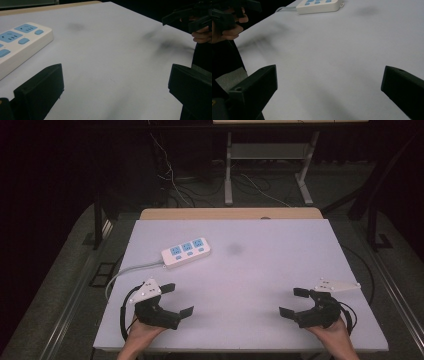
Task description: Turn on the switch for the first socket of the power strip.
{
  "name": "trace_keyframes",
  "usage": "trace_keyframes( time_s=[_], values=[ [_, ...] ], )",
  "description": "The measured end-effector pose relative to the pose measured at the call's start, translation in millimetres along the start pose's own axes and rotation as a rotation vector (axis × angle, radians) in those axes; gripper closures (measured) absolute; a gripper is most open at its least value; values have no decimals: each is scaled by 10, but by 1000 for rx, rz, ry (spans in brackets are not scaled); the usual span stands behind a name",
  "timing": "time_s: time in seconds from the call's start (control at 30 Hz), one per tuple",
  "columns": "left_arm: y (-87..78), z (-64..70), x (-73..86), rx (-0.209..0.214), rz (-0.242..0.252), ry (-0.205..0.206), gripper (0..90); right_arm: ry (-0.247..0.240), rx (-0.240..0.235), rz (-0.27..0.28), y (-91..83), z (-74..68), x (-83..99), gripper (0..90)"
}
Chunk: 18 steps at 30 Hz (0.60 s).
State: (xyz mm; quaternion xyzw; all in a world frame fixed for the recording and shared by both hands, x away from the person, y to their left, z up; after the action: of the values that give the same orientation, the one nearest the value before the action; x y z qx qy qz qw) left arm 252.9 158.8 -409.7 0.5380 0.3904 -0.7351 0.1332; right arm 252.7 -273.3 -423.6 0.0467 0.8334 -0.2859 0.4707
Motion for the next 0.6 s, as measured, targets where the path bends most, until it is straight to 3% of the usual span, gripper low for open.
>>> trace_keyframes(
  time_s=[0.6],
  values=[
    [11, 19, -3, 6, -12, -6, 0, -12, -6, -23, 12, -5, 21, 1]
  ],
)
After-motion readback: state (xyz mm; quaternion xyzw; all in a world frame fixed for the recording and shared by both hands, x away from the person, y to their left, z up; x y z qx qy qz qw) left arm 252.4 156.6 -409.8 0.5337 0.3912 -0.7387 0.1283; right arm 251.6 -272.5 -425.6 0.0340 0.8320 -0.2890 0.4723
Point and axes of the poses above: each handheld gripper's, and its own axes: y roughly forward along the jaws, x roughly out of its underside, z roughly to its right, the point moved 2 cm from there along y, roughly forward along the jaws, and after that the axes turned 9 degrees about -x, right-handed, at the moved point
